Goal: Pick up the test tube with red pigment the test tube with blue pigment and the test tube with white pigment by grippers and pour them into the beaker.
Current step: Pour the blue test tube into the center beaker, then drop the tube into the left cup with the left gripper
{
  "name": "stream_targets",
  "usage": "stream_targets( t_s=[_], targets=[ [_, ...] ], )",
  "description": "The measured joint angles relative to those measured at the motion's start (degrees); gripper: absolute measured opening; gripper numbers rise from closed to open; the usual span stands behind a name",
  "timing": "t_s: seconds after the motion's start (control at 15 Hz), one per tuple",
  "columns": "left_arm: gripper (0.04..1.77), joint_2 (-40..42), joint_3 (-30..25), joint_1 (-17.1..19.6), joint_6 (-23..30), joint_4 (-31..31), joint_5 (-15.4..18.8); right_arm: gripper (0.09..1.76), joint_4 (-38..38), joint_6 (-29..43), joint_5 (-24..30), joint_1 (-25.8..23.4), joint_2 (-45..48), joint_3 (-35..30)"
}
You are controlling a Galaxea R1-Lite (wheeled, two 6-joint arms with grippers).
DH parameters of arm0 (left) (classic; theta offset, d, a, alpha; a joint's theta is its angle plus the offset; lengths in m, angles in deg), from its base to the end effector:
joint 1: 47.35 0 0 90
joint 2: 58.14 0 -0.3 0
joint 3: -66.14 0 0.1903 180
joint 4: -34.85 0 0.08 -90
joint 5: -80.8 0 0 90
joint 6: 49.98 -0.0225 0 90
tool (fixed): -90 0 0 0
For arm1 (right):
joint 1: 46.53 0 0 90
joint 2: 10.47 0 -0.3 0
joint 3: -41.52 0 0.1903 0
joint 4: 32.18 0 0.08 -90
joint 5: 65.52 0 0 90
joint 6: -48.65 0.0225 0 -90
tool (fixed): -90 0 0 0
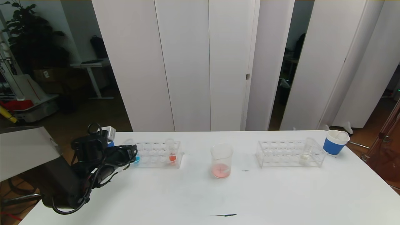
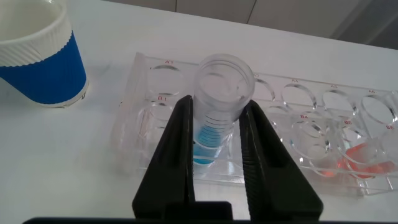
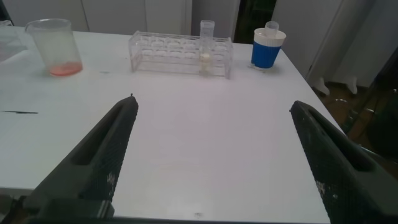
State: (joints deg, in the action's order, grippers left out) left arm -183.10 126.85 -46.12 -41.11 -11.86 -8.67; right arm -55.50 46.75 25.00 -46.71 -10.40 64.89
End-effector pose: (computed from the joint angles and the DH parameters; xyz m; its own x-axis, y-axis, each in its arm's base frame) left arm 0.3522 0.0074 0.0436 0.9534 0.0112 -0.3014 -0.0590 0.9870 -0.1498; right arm -0.0229 0.0003 0.0755 1.0000 0.0059 0.0021 -0.0059 0.9994 -0.0332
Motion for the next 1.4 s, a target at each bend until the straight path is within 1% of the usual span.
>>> stream_targets(
  t_s=[0.07,0.13,0.8,1.4],
  targets=[
    [0.61,0.1,-0.1,0.0,0.0,0.0,0.1,1.75,0.0,0.0,0.0,0.0,0.0,0.0],
    [0.57,0.2,-0.1,0.0,0.0,0.0,0.1,1.75,0.0,0.0,0.0,0.0,0.0,0.0],
    [0.57,1.1,0.2,-1.1,-0.1,0.1,0.1,1.75,0.0,0.0,0.0,0.0,0.0,0.0],
    [0.57,6.6,1.0,-1.0,-0.7,0.4,1.0,1.75,0.0,0.0,0.0,0.0,0.0,0.0]
  ],
)
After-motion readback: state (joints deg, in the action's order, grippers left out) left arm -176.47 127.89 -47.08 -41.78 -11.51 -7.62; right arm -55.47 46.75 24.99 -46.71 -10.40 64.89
